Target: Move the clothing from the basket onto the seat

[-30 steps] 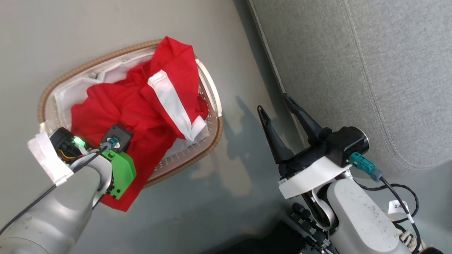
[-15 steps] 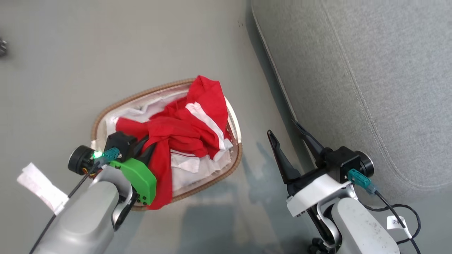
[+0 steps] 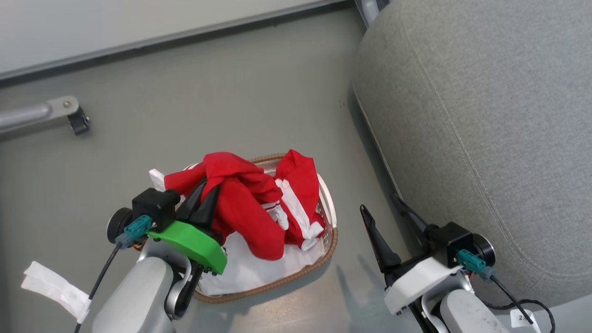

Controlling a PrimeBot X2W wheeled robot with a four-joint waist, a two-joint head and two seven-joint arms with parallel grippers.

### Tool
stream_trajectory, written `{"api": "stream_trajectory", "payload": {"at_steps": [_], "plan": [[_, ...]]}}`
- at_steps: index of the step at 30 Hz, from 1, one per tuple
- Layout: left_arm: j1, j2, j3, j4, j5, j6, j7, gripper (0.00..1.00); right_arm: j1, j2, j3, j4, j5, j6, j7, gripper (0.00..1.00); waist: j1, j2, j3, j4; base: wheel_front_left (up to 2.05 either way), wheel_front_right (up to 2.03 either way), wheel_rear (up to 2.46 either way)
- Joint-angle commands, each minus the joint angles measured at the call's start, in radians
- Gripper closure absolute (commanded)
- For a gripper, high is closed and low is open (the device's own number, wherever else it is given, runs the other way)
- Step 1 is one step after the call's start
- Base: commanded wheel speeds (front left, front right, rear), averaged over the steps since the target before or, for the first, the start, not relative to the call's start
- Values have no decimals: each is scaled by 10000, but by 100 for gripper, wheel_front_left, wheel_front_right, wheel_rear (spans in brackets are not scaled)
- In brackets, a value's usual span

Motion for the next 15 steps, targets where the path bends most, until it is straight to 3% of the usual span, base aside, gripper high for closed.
{"api": "stream_trajectory", "payload": {"at_steps": [1,8,15], "plan": [[255,-119,230,-241,40,20,-36,100,219,-50,-13,66,-85,-3,-20,0,1,0,-700,257,0,0,0],[788,-660,1225,-1574,141,20,-35,100,637,-47,20,195,-47,-3,-20,0,1,0,-1443,316,0,0,0],[997,-987,1413,-2556,-69,20,-24,100,896,-42,278,337,240,-3,-20,0,1,0,-1933,542,0,0,0]]}}
